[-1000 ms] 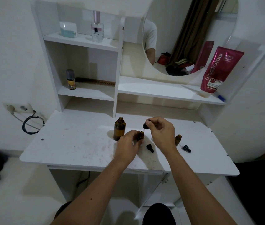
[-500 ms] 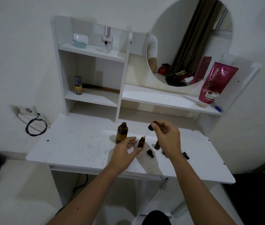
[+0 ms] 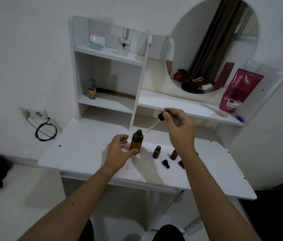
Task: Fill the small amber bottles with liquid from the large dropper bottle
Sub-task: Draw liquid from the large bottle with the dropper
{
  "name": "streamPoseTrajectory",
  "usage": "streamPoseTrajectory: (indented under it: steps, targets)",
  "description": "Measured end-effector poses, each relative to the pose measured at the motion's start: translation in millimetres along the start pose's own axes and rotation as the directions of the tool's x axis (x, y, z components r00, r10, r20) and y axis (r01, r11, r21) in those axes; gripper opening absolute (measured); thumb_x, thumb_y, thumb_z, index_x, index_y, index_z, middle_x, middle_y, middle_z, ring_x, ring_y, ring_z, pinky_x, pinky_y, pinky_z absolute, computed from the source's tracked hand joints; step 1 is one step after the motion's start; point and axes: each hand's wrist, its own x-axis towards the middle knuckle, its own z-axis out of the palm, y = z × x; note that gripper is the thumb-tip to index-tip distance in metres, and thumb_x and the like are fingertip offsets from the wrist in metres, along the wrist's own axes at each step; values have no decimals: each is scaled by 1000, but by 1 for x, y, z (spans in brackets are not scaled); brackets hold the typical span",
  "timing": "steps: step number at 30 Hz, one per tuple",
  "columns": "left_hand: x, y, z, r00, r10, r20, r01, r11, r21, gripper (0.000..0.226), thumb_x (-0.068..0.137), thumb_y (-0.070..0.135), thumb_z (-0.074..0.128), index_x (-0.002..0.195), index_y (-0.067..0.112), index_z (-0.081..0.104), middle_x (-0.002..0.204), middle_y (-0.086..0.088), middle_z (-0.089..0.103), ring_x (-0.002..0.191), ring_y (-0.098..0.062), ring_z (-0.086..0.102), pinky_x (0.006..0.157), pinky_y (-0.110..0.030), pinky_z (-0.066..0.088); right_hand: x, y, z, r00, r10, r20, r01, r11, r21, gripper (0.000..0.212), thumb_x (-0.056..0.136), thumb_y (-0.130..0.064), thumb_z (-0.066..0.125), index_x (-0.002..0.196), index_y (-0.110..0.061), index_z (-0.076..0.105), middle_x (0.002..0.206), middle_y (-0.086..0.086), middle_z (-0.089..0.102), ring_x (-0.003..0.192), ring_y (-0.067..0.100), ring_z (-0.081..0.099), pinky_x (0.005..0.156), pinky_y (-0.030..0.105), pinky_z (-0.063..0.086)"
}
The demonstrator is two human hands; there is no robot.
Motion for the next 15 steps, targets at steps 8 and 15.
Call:
streamPoseTrajectory:
  steps: [8, 15]
  targets:
    - [8, -6, 5, 998, 7, 70, -11, 998, 55, 53, 84, 35, 82, 132, 24, 61, 128, 5, 68, 118, -15, 62, 106, -37, 51, 9, 6, 27, 999, 25, 39, -26, 999, 23, 14, 98, -15, 72, 111, -16, 76, 104, -7, 78, 102, 6, 74, 97, 25, 58]
    - [8, -6, 4, 997, 11, 71, -15, 998, 54, 48, 85, 34, 81, 128, 23, 64, 120, 6, 71, 110, -13, 66, 104, -35, 52, 5, 27, 41, 989, 64, 135, -48, 992, -117, 12, 96, -19, 74, 107, -25, 75, 98, -15, 77, 96, -1, 73, 90, 15, 55]
